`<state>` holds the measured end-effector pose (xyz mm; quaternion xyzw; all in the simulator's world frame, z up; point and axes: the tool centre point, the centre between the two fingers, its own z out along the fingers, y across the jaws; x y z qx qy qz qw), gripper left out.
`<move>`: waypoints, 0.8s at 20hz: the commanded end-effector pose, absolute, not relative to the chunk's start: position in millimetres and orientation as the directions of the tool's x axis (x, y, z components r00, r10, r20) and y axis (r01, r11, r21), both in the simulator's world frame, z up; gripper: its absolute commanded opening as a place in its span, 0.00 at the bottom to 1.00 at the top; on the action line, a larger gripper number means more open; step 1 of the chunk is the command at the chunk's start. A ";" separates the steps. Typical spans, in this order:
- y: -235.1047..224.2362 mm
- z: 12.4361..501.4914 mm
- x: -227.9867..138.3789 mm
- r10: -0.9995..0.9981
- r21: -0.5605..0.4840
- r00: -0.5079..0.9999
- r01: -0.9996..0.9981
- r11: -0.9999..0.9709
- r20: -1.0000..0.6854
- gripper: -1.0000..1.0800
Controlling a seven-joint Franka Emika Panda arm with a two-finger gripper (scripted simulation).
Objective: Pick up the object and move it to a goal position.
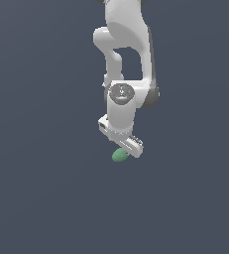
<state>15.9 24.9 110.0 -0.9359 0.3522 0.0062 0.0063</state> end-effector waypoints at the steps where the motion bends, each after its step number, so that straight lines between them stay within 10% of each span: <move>1: 25.9 105.0 17.2 -0.705 -0.005 0.709 -0.706 -0.709 -0.013 0.96; 16: 29.0 89.7 20.8 -0.826 0.000 0.563 -0.826 -0.563 0.000 0.96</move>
